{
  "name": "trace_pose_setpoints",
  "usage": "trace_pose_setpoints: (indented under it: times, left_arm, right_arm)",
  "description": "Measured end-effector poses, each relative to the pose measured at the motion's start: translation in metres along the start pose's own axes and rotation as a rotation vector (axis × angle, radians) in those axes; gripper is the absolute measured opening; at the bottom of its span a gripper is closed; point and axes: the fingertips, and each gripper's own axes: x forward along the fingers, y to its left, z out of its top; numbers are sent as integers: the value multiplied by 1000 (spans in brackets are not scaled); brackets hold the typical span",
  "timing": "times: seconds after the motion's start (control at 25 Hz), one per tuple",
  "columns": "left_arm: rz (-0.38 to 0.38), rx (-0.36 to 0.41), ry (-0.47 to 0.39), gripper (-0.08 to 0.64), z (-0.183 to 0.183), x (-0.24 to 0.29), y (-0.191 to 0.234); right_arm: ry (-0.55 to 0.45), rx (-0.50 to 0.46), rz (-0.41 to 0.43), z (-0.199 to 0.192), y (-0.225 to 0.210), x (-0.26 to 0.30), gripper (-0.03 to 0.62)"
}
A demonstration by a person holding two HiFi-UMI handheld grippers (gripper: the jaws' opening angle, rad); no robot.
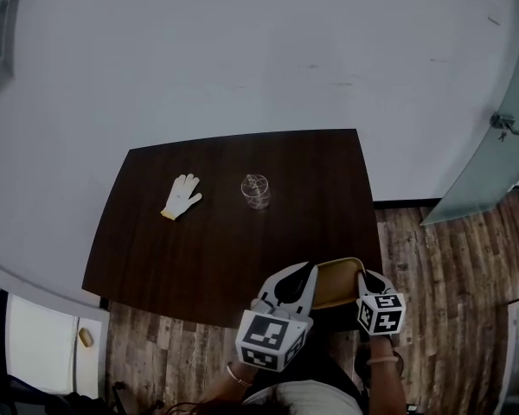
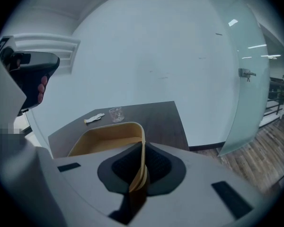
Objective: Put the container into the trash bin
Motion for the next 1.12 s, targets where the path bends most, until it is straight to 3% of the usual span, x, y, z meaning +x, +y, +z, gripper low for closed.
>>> trace_pose_setpoints:
  times: [0.6,1.12]
  left_arm:
    - [-301,82,30,15,15,14,-24]
    - [-562,129,87,15,-6,23,-85]
  right_arm:
    - [-97,194,-235,-3,-22,-48,21]
    - [-156,357,-470,-46,-59,-116,21]
